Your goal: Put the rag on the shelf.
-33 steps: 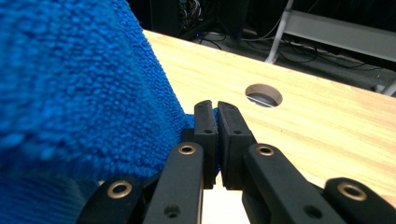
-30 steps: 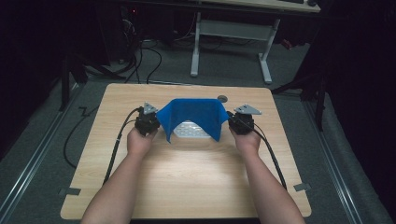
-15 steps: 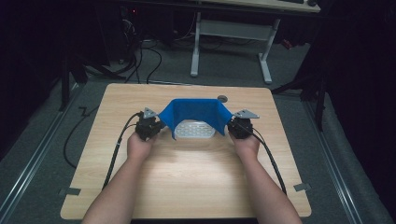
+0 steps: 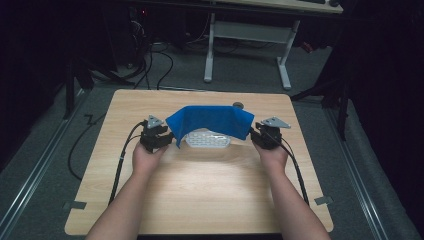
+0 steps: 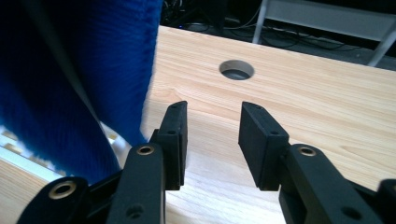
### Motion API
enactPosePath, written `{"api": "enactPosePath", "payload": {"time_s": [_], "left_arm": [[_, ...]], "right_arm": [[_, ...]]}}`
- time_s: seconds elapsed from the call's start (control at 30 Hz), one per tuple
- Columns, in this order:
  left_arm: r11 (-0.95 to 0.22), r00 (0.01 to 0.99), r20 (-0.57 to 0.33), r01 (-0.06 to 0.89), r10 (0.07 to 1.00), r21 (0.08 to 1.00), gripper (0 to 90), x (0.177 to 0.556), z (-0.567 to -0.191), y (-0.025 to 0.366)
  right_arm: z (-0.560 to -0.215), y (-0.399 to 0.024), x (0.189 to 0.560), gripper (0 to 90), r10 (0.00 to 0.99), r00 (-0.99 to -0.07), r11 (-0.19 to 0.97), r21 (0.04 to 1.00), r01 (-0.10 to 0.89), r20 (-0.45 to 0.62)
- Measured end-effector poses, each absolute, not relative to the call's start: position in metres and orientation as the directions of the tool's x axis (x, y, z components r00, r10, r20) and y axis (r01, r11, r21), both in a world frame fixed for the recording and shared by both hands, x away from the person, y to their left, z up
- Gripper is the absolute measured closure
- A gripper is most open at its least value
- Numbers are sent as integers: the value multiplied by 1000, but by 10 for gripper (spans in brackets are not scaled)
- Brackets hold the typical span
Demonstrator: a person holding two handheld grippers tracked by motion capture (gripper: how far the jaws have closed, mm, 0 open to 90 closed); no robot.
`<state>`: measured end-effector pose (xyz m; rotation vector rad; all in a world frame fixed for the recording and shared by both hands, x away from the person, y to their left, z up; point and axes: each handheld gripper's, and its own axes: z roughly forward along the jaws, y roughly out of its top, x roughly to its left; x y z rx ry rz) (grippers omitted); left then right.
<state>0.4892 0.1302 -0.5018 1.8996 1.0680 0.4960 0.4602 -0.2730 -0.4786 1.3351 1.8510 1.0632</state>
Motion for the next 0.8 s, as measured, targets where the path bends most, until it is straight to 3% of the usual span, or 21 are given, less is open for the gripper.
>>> {"api": "enactPosePath", "payload": {"time_s": [0.23, 0.8], "left_arm": [[-246, 537, -74, 501, 840, 830, 488, 482, -504, 141], [-248, 524, -48, 479, 850, 842, 461, 436, -501, 156]], "right_arm": [[-475, -282, 449, 607, 956, -291, 165, 880, 445, -31], [-469, -289, 408, 570, 945, -321, 201, 897, 394, -71]]}}
